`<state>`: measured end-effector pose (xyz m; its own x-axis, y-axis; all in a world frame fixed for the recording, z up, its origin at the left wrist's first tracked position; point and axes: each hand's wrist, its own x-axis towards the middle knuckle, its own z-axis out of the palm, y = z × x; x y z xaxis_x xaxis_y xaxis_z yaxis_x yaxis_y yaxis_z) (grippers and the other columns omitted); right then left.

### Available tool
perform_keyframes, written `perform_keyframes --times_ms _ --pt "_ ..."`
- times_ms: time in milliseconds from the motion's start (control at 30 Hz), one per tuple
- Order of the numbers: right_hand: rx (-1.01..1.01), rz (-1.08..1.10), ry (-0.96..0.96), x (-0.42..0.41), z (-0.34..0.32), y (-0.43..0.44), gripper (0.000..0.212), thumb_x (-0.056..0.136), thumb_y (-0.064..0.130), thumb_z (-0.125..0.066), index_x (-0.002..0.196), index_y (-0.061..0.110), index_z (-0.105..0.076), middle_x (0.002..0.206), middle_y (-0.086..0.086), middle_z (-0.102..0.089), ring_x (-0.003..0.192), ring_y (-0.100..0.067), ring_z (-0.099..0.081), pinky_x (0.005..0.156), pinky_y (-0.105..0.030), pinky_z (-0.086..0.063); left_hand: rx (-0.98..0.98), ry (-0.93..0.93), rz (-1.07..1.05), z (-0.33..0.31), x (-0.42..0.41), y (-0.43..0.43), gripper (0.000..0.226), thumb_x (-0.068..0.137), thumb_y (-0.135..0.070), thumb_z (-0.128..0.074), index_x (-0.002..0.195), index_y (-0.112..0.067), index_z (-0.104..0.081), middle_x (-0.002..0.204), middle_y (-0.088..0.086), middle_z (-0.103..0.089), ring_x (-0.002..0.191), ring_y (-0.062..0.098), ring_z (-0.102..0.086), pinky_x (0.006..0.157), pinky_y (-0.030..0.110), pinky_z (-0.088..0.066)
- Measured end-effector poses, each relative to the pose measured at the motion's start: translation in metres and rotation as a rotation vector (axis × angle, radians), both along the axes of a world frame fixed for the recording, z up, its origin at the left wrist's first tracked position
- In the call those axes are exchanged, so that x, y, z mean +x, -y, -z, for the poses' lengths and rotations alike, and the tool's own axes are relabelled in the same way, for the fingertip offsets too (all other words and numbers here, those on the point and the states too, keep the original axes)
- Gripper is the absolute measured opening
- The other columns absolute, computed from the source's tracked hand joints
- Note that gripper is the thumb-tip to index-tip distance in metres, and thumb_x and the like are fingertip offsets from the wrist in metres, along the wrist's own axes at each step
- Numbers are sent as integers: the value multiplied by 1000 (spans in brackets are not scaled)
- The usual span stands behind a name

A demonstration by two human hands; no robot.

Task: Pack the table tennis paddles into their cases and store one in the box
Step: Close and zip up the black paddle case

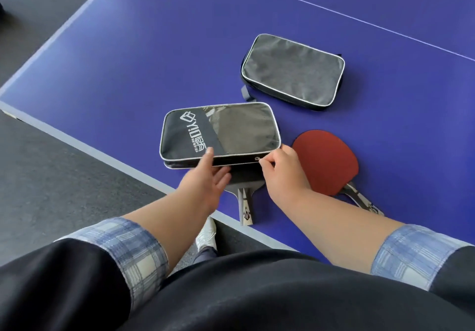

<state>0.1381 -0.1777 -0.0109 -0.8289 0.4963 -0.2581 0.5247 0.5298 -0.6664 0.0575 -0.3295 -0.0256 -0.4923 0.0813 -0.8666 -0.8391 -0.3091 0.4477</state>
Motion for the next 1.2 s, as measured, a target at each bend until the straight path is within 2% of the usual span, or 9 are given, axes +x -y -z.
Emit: perform_keyframes --times_ms 100,167,333,433,567,700,933,1100,1200 --pt "-23 28 16 3 -1 18 17 95 22 -60 82 13 -65 116 -4 -55 100 -16 -54 91 -35 -45 82 39 173 4 7 -26 41 92 -41 -66 116 -8 -60 112 10 -70 88 17 -74 57 24 -58" --pt "-31 33 32 5 -1 25 16 95 25 -59 86 13 -65 117 -2 -55 102 -18 -55 91 -39 -47 95 56 206 7 6 -38 37 91 -39 -68 109 -6 -63 97 12 -77 84 21 -76 64 30 -61" --pt "64 46 47 5 -3 14 18 98 22 -54 81 14 -54 97 -2 -58 96 -25 -54 80 -40 -43 -12 3 238 12 -1 -39 32 88 -40 -69 102 -12 -64 79 4 -78 77 20 -77 74 34 -60" --pt "38 71 110 9 -3 -3 19 100 25 -51 88 12 -56 108 -5 -61 102 -28 -56 81 -38 -42 -103 -14 230 11 -4 -28 32 87 -44 -65 104 -18 -63 70 -1 -77 70 16 -76 84 35 -57" --pt "-11 20 91 4 -7 7 19 100 29 -50 91 13 -56 114 -4 -63 104 -26 -57 85 -41 -46 -180 -15 121 4 -1 -25 50 81 -51 -64 117 -17 -59 67 1 -76 67 20 -76 77 37 -59" --pt "-42 -16 59 2 -12 25 19 100 30 -51 91 14 -56 110 -2 -62 101 -23 -56 85 -44 -47 -41 -29 189 -5 7 -36 67 81 -45 -76 127 -4 -52 96 16 -76 77 28 -77 74 38 -61" --pt "16 -11 64 -12 -7 0 20 99 30 -51 83 17 -51 95 0 -57 88 -21 -53 75 -36 -41 -88 -52 238 -8 5 -31 39 87 -22 -75 117 -1 -61 100 11 -71 73 13 -73 54 22 -54" --pt "2 129 84 -46 1 -41 20 99 28 -53 82 18 -51 92 -3 -62 87 -26 -57 71 -33 -37 -88 -77 338 -13 11 -17 26 87 -22 -75 106 -7 -68 96 6 -72 68 12 -71 56 23 -55" --pt "-2 139 120 -65 3 -62 19 99 30 -54 87 16 -54 88 -2 -62 88 -28 -59 72 -33 -38 -48 -82 388 -16 13 -8 24 88 -20 -74 106 -7 -68 84 3 -75 67 12 -72 56 23 -55"
